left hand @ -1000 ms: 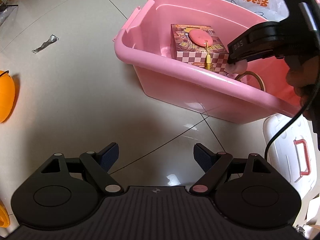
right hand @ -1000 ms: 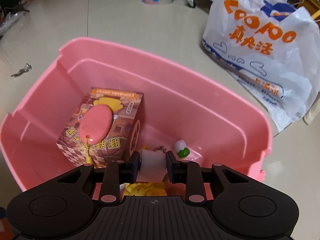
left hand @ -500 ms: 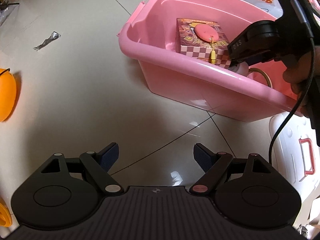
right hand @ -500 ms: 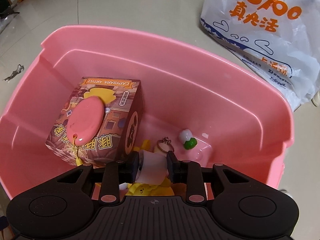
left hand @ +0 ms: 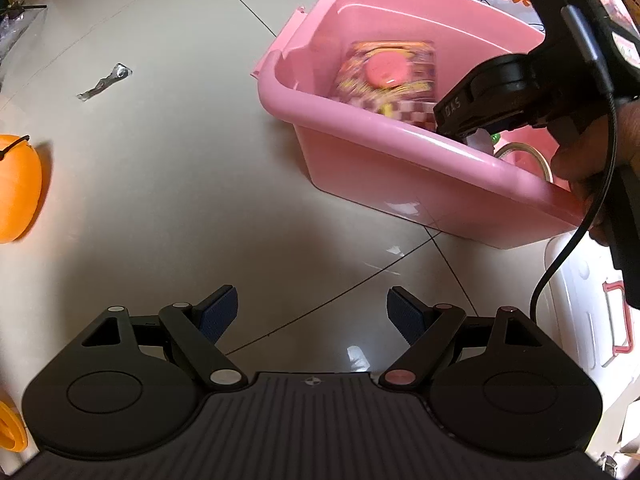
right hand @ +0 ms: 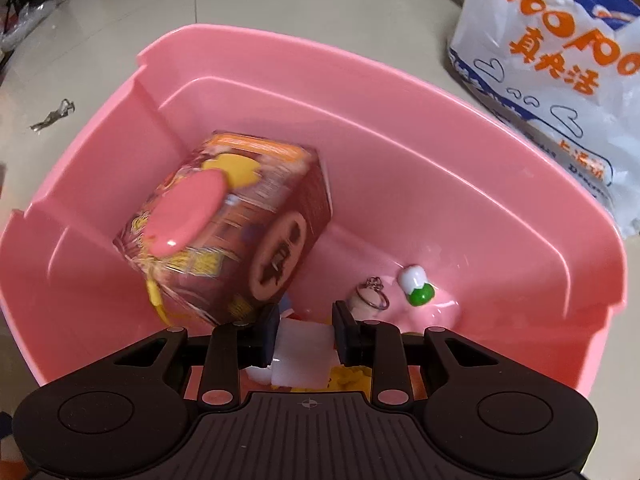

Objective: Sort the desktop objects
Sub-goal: 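Lower the roll into the bin and open the right gripper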

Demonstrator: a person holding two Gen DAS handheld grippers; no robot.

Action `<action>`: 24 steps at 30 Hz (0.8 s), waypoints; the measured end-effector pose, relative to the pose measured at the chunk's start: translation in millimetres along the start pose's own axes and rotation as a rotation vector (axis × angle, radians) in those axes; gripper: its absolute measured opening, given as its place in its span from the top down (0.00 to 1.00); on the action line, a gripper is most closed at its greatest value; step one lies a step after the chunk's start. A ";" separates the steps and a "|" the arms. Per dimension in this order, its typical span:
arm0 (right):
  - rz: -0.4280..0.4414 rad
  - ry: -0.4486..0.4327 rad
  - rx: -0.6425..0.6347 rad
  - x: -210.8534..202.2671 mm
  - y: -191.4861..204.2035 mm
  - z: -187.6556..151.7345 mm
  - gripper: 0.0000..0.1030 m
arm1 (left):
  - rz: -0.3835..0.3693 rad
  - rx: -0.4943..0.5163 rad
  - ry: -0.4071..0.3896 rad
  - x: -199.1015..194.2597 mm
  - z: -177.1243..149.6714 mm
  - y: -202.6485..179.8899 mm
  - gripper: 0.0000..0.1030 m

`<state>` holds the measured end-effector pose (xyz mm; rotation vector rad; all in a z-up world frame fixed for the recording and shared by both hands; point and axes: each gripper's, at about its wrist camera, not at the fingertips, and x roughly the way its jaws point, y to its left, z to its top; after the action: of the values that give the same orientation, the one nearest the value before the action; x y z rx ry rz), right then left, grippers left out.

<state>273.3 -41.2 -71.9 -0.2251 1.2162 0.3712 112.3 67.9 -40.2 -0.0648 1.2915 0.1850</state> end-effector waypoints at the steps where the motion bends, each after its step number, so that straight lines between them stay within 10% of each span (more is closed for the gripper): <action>1: 0.001 0.001 0.003 -0.1 -0.1 0.3 0.75 | 0.001 -0.002 0.001 -0.3 -0.3 0.6 0.19; 24: 0.039 -0.140 0.186 -61.5 -32.9 -23.2 0.63 | -0.006 -0.002 0.000 -11.5 -11.8 9.0 0.19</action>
<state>247.7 -89.5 -22.8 -0.0146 1.1101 0.3002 96.5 73.8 -31.9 -0.0700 1.2913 0.1814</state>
